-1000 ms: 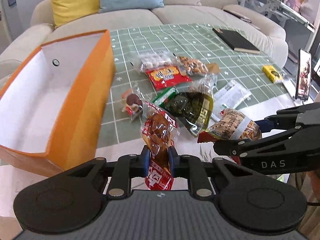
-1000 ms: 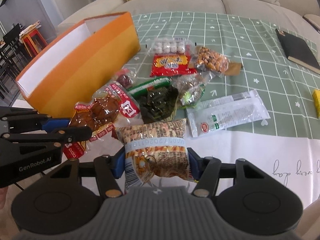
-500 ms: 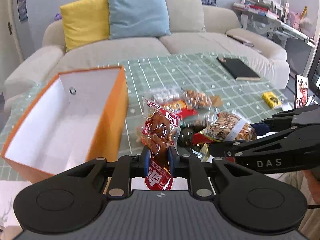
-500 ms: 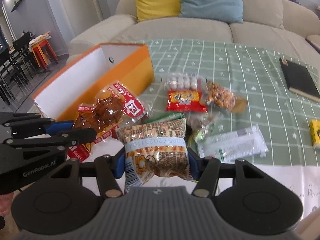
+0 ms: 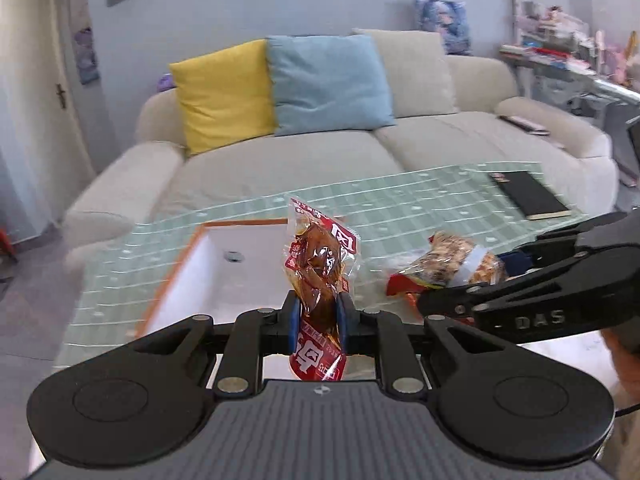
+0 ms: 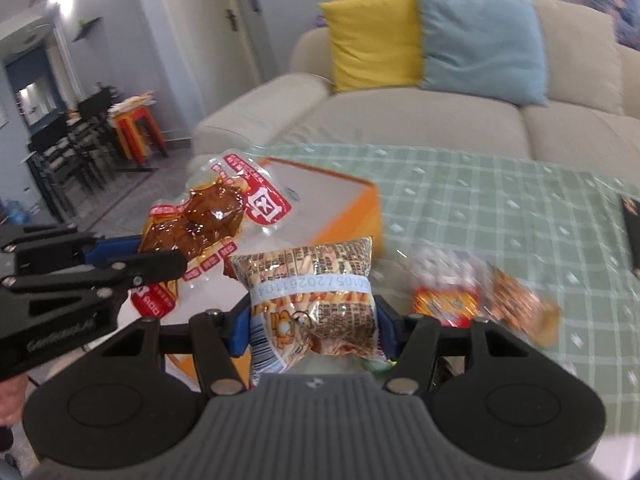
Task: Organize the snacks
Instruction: 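Carry both packets over the orange box and open both tools to drop them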
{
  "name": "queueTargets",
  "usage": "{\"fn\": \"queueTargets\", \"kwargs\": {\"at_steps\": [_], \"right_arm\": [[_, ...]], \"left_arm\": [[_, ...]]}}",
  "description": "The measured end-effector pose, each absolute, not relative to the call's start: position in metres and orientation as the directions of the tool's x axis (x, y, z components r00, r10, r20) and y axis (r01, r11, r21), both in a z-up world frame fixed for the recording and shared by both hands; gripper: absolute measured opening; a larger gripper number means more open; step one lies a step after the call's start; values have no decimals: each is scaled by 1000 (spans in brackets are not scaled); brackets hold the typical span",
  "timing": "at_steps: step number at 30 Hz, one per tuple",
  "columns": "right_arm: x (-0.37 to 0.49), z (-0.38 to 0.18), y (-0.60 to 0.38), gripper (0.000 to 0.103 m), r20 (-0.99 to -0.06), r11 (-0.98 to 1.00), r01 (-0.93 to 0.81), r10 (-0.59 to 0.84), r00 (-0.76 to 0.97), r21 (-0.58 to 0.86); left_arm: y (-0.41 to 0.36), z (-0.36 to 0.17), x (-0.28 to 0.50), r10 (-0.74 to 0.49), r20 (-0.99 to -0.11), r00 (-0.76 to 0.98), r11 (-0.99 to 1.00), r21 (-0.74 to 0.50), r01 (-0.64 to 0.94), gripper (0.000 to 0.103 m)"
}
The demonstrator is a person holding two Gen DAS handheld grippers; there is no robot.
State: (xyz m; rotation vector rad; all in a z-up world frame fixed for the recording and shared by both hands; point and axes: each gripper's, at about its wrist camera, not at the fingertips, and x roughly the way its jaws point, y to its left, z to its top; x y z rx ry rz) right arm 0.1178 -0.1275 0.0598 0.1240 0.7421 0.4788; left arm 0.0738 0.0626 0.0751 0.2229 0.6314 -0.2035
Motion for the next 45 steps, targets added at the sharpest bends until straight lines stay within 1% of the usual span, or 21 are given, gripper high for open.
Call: {"fn": "queueTargets", "kwargs": {"at_steps": [6,9,11,15,19,24,28,33,45], "right_arm": [[152,75,-76,57,-581,825,-476,557,593,306],[173,78,-48,57,-576,802,-504,587,569,320],[187,76,-31,57,-583,791,-511,602,546,338],[217,60,0,57,-640,779,-497,612,466,383],[240,34,24,57,-710,789,-478,585,392,386],[262,0,50,58,-794,803,-488,525,306,343],[274,-20,58,58,-839,811,-498,479,260,309],[281,-32,69,58,-883,816,-530,404,237,231],[287,-60,76,61,-920,816,-541,348,180,203]], "left_arm": [[103,76,104,-13,-655,756,965,191,182,20],[122,66,121,17,-703,711,969,188,162,20],[133,57,132,35,-731,681,973,182,145,20],[149,38,149,56,-788,613,976,172,133,20],[161,24,155,65,-819,570,971,183,152,20],[166,6,164,61,-861,505,969,172,176,20],[163,-4,168,62,-879,474,963,177,202,21],[163,-18,178,84,-904,420,961,185,207,21],[164,-31,190,126,-930,345,963,198,183,22]]}}
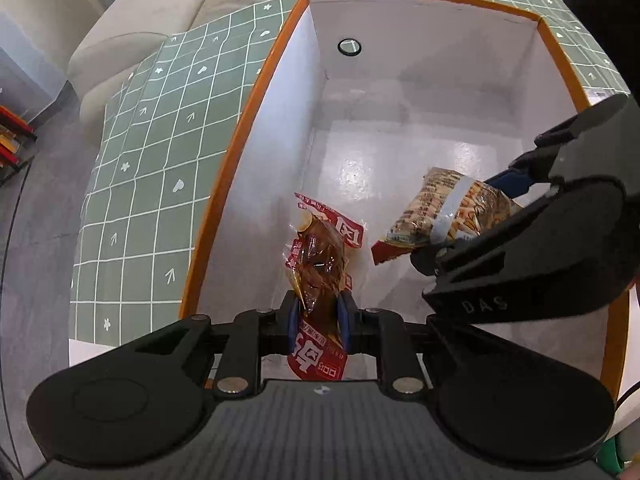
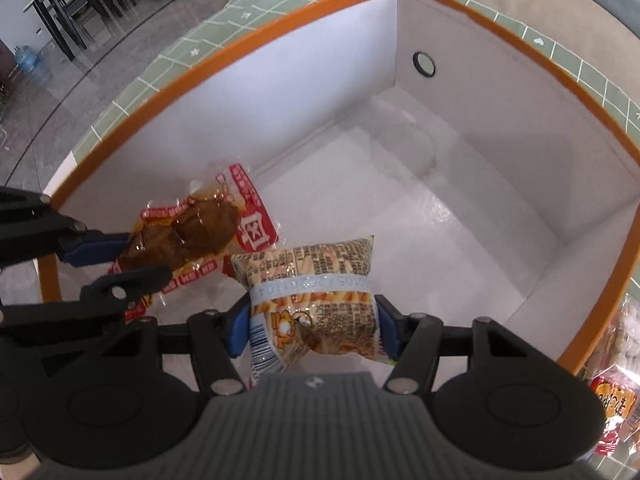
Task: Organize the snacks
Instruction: 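Carry both packets over the orange box and open both tools to drop them, then move both tools back over the remaining snacks on the mat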
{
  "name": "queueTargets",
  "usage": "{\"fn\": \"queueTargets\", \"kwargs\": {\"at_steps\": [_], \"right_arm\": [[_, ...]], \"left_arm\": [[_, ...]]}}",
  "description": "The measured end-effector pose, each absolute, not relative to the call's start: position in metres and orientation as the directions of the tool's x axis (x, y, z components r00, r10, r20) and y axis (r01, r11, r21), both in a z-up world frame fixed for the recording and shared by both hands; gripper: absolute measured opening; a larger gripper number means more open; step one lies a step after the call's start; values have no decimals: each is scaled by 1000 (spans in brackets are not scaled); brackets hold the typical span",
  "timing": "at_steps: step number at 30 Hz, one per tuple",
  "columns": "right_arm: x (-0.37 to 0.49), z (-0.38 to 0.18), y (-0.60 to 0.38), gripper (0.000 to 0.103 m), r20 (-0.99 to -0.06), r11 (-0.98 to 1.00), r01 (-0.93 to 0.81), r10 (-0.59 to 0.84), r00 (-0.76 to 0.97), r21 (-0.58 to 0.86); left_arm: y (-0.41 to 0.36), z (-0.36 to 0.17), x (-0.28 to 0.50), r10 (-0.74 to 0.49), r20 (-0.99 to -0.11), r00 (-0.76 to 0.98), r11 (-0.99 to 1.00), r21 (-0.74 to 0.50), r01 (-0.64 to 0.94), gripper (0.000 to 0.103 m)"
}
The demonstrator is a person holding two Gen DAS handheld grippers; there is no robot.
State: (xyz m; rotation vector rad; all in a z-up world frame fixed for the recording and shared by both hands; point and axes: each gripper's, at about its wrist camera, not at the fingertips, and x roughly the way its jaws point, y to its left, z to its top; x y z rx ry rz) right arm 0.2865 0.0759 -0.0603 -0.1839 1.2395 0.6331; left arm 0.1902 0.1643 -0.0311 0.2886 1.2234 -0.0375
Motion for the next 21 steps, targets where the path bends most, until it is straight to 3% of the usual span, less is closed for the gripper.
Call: {"fn": "queueTargets", "kwargs": {"at_steps": [4,9,14,21], "right_arm": [[286,-64,77,61,-923,816,-546,338,182,192],[281,-57,75,65,-925,820,-549,319,207,160],[276,-44,70,70,-910,822,-551,329,252,145],[261,-13,52,80,-859,828,-546,368,355,129]], "left_arm": [[164,-32,191,138,-928,345,963,207,173,25],[166,-30,188,141,-923,357,966,207,154,43],[168,-17,178,115,-911,396,974,183,137,40],[167,13,157,100,-866,490,985,154,72,49]]}}
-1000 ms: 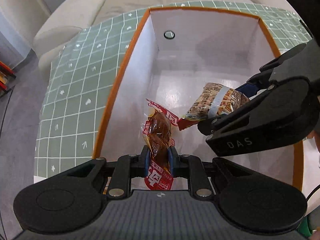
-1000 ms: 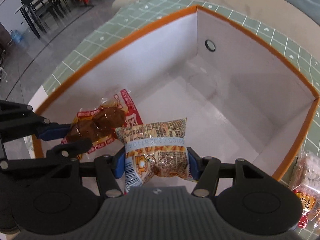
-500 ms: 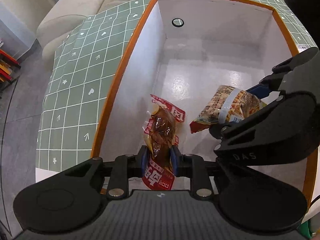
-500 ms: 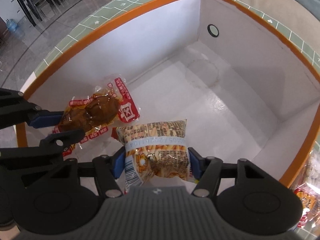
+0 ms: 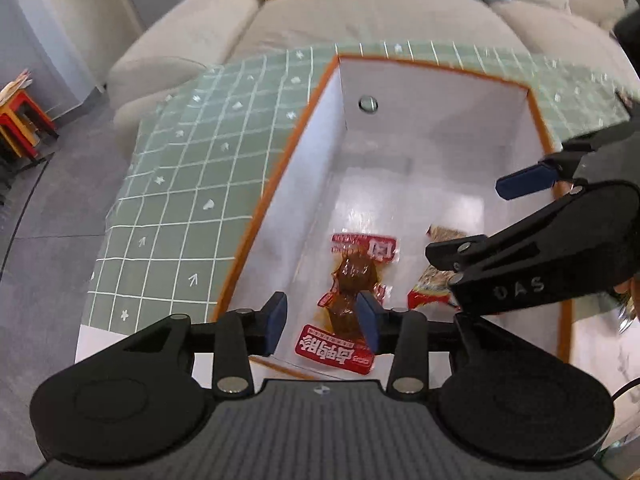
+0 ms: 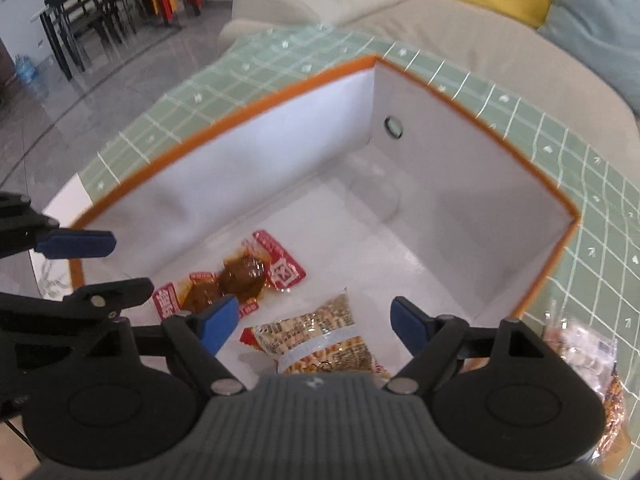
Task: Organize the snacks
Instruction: 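Move both tools back over the remaining snacks on the mat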
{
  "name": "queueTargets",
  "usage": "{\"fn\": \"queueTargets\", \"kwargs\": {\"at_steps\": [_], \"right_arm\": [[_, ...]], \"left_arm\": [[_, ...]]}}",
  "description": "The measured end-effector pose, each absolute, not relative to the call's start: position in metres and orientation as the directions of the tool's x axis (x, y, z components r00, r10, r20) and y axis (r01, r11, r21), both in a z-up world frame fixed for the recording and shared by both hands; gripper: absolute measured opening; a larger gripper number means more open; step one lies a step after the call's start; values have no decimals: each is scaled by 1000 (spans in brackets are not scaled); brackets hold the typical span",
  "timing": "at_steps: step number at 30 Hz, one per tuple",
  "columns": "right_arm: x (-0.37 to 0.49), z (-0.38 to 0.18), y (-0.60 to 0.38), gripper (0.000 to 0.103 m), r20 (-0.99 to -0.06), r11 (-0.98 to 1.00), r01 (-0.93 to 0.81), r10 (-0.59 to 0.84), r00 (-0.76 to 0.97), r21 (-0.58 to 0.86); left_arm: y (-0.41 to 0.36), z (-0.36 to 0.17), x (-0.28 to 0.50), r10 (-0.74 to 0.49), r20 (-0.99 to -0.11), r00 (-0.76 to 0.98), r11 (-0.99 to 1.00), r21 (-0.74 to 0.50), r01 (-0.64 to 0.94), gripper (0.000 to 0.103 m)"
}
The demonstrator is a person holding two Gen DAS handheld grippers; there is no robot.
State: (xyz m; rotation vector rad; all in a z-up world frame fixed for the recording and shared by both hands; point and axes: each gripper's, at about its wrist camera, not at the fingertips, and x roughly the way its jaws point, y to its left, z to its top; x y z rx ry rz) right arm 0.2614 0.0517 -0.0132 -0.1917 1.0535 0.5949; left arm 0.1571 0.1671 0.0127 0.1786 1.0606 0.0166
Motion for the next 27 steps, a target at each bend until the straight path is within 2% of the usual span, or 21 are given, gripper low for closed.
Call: {"fn": "queueTargets", "kwargs": {"at_steps": [6,14,20,27], "right_arm": [[245,15,25,81,-804,843,-507,424,416,182],[212,43,-25,83,-737,856,-462,465,491,233],[182,48,-62,83,-711,877,-432,440,548,210],[152,38,-109,84,-711,909,-379,381,591,172]], "left_arm": [[156,35,136,92,-821,563,992,123,17,51],[126,52,108,45,-759,649,997,74,17,52],[96,50,94,11,-721,693,998,47,34,52],[61,43,83,-84,-695,714,996,-34,83,52]]}}
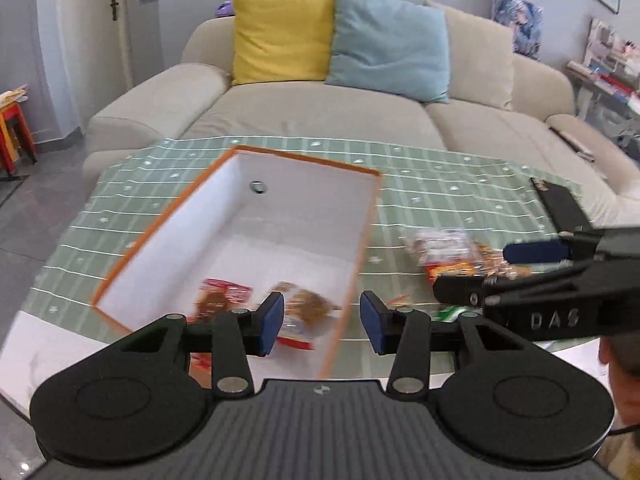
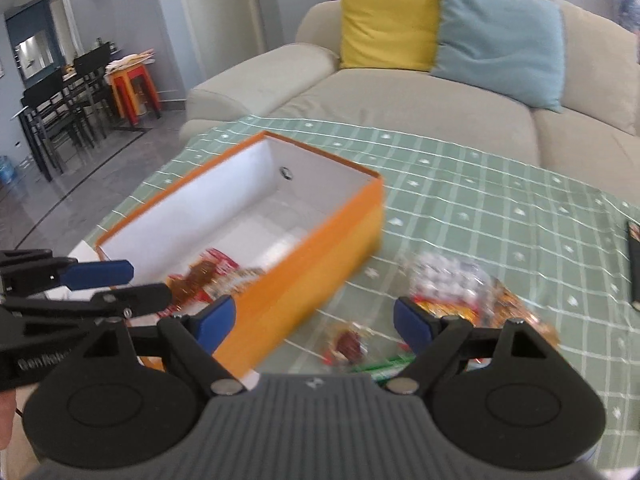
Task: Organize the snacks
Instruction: 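Move both tools back over the remaining snacks on the mat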
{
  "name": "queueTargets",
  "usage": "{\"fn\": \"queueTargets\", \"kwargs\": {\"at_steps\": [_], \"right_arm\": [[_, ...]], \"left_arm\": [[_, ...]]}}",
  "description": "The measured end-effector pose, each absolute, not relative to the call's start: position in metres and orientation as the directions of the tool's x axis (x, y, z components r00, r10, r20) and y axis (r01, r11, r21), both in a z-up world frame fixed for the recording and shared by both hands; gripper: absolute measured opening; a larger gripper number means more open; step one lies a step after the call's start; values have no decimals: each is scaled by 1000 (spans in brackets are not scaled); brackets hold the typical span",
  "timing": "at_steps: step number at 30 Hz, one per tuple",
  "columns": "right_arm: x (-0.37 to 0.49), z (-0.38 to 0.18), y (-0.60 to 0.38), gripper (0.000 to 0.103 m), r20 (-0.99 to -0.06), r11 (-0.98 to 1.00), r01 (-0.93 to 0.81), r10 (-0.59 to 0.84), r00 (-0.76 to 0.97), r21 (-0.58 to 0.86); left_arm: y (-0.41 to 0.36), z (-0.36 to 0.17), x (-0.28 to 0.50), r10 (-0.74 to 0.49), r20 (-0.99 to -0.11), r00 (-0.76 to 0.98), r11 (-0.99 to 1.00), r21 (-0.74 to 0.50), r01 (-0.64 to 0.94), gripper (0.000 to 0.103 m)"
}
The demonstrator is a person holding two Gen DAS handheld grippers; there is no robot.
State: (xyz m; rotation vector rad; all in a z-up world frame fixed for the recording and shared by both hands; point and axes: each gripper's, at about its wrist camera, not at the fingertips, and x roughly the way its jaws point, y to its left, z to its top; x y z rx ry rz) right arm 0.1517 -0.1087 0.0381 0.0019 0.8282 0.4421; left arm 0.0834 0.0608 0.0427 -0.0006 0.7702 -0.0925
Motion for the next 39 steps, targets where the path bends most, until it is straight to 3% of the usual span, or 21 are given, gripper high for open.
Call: {"fn": "queueTargets", "kwargs": {"at_steps": [18,29,39], "right_arm": [[88,-15,-214,84,-741,968,-205,243,626,144],[86,-45,-230,84,-748,974,-164,226,625,157],[107,-56,-226,82,-757,969,-137,245,605,203]], "left_arm": [[-20,-4,66,-252,-697,671,951,-50,305,55],[-28,-49,64,-246,-732,636,944,-32,328,59],[-36,-54,81,-283,-734,618,921,-28,389,62]]}}
